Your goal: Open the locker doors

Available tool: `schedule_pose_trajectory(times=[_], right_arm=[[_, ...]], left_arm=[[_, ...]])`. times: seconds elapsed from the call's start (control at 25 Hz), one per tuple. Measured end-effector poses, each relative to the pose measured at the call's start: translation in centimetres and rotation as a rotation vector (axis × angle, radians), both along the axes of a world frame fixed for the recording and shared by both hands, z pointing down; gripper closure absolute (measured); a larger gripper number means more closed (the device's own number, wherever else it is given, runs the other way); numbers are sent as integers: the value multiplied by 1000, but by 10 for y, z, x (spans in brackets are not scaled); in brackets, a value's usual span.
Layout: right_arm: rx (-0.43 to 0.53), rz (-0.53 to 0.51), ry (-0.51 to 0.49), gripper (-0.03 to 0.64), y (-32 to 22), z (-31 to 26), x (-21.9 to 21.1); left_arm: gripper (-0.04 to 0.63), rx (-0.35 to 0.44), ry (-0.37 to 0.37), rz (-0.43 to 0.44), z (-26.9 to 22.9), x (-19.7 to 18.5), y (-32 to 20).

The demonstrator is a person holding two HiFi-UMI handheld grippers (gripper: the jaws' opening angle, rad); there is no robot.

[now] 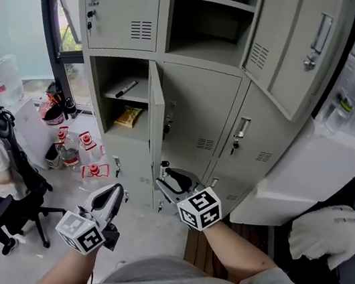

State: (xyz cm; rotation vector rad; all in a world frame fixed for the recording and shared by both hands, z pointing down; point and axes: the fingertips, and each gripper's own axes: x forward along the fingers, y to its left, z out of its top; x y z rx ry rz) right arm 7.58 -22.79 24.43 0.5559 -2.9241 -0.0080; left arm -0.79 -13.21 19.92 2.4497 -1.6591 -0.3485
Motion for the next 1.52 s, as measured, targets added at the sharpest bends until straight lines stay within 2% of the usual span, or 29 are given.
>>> schedule_pose_trajectory(times=[0.2, 0.4, 0.52, 0.72, 0.88, 1.0, 1.28, 1.52], right_arm=[[-52, -41, -82, 486, 46, 21, 54], [-91, 44, -96, 497, 52, 37, 109], [-99, 80, -102, 499, 53, 40, 128], [-102, 91, -105, 500, 59, 42, 144], [-116, 81, -109, 502, 63, 45, 146], [-147, 58, -104, 505, 68, 58, 141], [-247, -37, -81, 506, 85, 105, 110], [-323, -112, -65, 506, 103, 148, 79]], left_arm=[[591, -4, 5, 68, 21, 27, -4], [594, -17, -2, 177, 39, 64, -5], [592, -18, 21, 213, 42, 78, -5], [591, -13, 33, 220, 42, 93, -2], [591, -10, 32, 192, 38, 91, 2], [591, -28, 22, 138, 43, 77, 9], [591, -137, 31, -25, 80, 33, 40], [591, -226, -14, -75, 109, 21, 67]])
